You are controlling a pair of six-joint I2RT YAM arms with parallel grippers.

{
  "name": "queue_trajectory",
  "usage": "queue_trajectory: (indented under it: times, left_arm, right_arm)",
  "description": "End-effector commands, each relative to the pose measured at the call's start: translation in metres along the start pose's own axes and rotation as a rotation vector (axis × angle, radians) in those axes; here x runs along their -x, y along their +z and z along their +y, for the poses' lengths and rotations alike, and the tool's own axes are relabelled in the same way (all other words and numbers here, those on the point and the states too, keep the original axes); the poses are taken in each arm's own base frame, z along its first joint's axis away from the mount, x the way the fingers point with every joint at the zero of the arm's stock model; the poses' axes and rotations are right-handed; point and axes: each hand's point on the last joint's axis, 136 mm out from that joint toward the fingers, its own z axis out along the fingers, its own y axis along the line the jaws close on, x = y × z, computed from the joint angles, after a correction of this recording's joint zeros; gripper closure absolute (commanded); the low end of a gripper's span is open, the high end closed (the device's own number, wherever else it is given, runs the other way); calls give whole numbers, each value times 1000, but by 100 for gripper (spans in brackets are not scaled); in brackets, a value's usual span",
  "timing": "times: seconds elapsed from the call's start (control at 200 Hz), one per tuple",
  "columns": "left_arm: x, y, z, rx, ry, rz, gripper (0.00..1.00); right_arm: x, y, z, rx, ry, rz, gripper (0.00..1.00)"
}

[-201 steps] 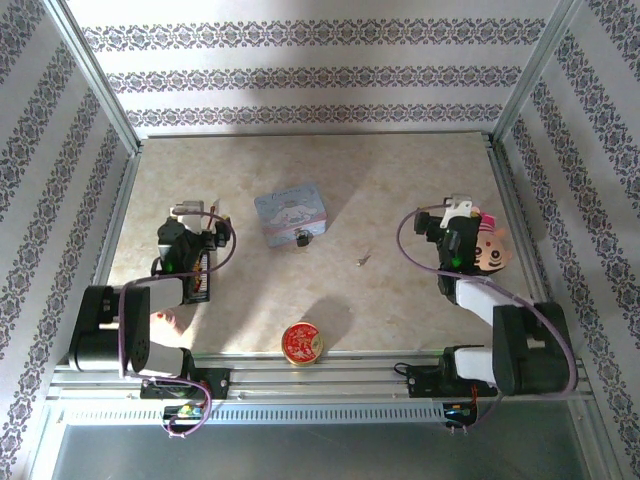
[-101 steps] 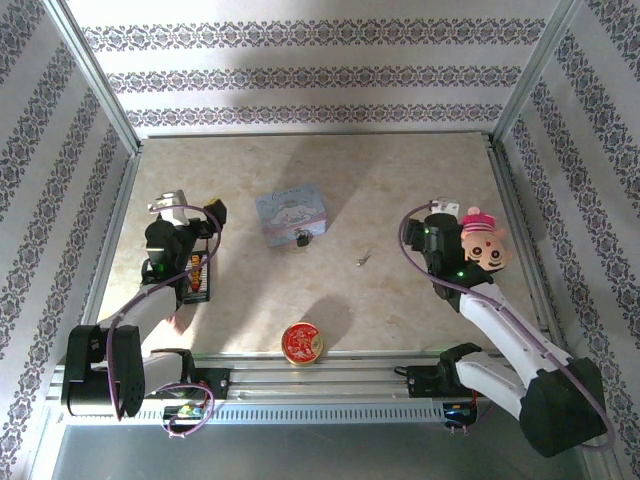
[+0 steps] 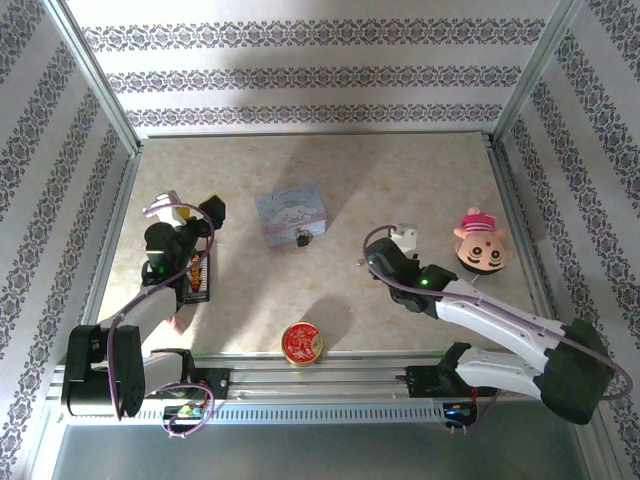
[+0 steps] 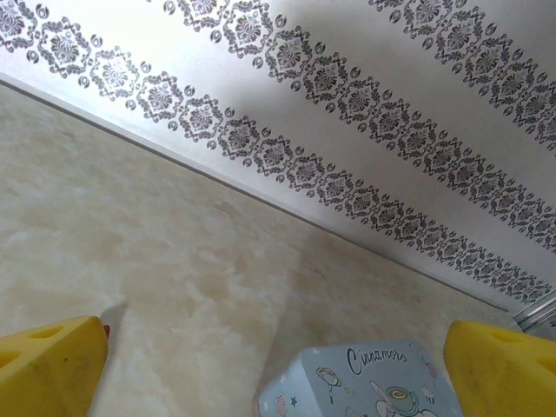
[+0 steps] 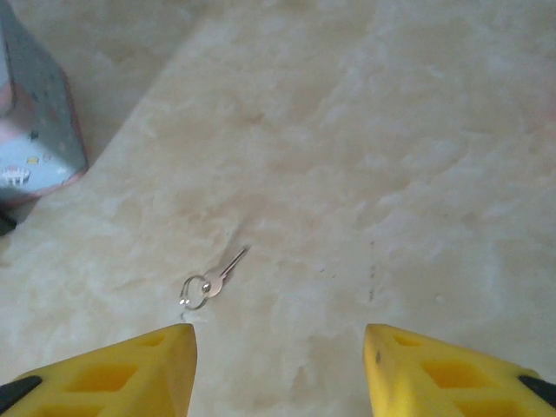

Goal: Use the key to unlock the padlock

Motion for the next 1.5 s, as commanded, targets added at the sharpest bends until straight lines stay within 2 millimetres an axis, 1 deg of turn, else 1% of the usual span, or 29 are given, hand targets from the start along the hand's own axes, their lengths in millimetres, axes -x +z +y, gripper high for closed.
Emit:
queue_trajectory:
  times: [0.0, 0.09, 0.205, 0.31, 0.51, 0.645, 0.73, 0.9, 1.134, 1.334, 1.494]
  left_arm:
    - [2, 1, 1, -6, -34, -26, 1]
    - [-5, 5, 2, -12, -52, 0, 1]
    - [-12, 12, 2, -24, -69, 32, 1]
    - [-16, 15, 1, -45, -75, 37, 1]
    - [-16, 15, -1, -90, -74, -8, 1]
    - [-22, 18, 1, -77, -87, 32, 1]
    - [-22, 18, 0, -76, -80, 35, 1]
    - [-16, 17, 1, -63, -67, 16, 1]
    - [-16, 14, 4, -33, -48, 22, 1]
    - [-10, 9, 8, 10, -25, 13, 1]
    - [-9, 7, 12, 42, -29, 26, 1]
  right_arm:
    - [0, 0, 21, 0, 51, 38, 49]
    - [-6, 8, 33, -19, 37, 90, 49]
    - [-12, 21, 41, -61, 14, 138, 49]
    - [-15, 34, 44, -100, 5, 187, 49]
    - [-22, 58, 50, -130, -3, 247, 58]
    - [-27, 72, 49, -157, -22, 278, 62]
    - [-30, 80, 50, -163, -26, 298, 63]
    - [-36, 91, 49, -175, -31, 320, 64]
    - [-47, 105, 51, -177, -25, 352, 67]
    - [-53, 110, 50, -180, -25, 370, 67]
    - [-57, 113, 47, -189, -27, 379, 68]
